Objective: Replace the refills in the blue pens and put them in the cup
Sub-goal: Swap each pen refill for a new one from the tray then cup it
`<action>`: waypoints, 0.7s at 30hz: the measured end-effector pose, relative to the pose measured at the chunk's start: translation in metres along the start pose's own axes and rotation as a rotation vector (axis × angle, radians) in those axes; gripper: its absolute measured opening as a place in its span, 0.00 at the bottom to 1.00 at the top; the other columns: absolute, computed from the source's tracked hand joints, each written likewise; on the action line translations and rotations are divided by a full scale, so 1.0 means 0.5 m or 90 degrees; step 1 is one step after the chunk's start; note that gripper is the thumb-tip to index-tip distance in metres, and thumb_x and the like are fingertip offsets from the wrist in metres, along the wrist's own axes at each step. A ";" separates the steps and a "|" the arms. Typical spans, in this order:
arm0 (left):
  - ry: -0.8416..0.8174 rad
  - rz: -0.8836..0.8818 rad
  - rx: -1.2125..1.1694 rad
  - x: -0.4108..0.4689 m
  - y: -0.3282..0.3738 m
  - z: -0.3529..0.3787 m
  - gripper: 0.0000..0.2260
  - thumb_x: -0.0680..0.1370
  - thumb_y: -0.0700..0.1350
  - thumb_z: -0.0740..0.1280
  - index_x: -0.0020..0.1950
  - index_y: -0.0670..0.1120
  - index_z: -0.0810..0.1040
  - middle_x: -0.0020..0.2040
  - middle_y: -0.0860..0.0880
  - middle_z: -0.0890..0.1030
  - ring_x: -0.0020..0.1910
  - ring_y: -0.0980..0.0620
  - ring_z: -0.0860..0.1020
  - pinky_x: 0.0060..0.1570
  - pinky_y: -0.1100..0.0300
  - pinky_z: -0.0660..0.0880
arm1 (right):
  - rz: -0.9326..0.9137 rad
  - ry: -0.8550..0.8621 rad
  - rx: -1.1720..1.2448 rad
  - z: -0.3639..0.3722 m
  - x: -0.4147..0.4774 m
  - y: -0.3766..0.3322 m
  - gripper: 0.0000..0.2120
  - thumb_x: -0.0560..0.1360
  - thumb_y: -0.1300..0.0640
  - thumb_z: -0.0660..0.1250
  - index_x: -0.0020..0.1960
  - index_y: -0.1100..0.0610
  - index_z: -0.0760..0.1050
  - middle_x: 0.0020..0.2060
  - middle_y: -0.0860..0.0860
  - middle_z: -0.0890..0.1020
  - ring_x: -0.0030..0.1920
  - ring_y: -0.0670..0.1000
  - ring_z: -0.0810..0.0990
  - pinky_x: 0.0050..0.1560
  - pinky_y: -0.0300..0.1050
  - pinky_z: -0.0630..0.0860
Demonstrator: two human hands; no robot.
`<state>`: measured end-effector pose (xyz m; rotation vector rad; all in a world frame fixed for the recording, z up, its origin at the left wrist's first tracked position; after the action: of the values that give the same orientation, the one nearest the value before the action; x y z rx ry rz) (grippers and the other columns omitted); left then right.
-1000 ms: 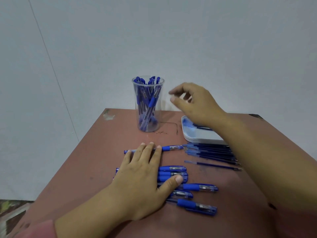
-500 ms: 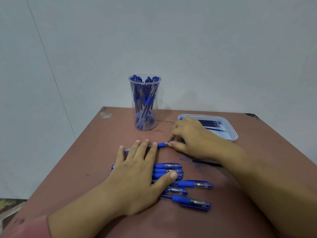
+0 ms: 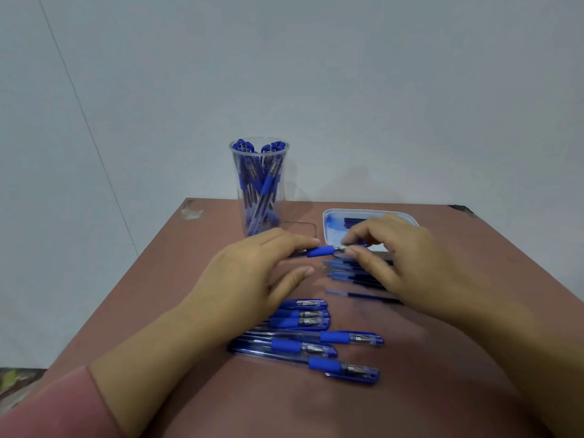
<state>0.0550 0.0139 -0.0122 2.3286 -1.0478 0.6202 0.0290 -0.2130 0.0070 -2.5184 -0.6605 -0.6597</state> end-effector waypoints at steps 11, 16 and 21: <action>-0.054 -0.061 -0.120 0.048 0.020 0.045 0.09 0.77 0.53 0.67 0.57 0.60 0.77 0.46 0.61 0.81 0.37 0.56 0.79 0.36 0.60 0.76 | 0.052 0.095 0.056 0.013 -0.038 0.032 0.05 0.74 0.55 0.71 0.49 0.48 0.78 0.44 0.40 0.80 0.47 0.43 0.77 0.48 0.35 0.72; -0.005 -0.059 -0.154 0.042 0.009 0.046 0.12 0.74 0.60 0.68 0.56 0.59 0.77 0.45 0.60 0.81 0.40 0.55 0.80 0.38 0.58 0.77 | 0.036 0.132 0.096 0.030 -0.022 0.018 0.05 0.73 0.56 0.71 0.49 0.50 0.79 0.42 0.43 0.81 0.46 0.42 0.78 0.47 0.29 0.71; 0.010 -0.075 -0.146 0.038 -0.003 0.044 0.14 0.73 0.65 0.62 0.54 0.61 0.77 0.40 0.63 0.79 0.39 0.62 0.77 0.38 0.62 0.75 | -0.001 0.140 0.084 0.042 -0.012 0.018 0.05 0.73 0.52 0.70 0.49 0.49 0.79 0.42 0.34 0.76 0.46 0.39 0.76 0.48 0.26 0.69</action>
<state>0.0719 -0.0090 -0.0184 2.1631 -0.9157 0.4479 0.0362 -0.2111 -0.0153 -2.2832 -0.6064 -0.8496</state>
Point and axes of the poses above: each hand's wrist, its own x-axis towards the middle knuckle, its own z-axis out of the palm, y = z × x, the point moved 1 cm from there along x, towards the middle knuckle
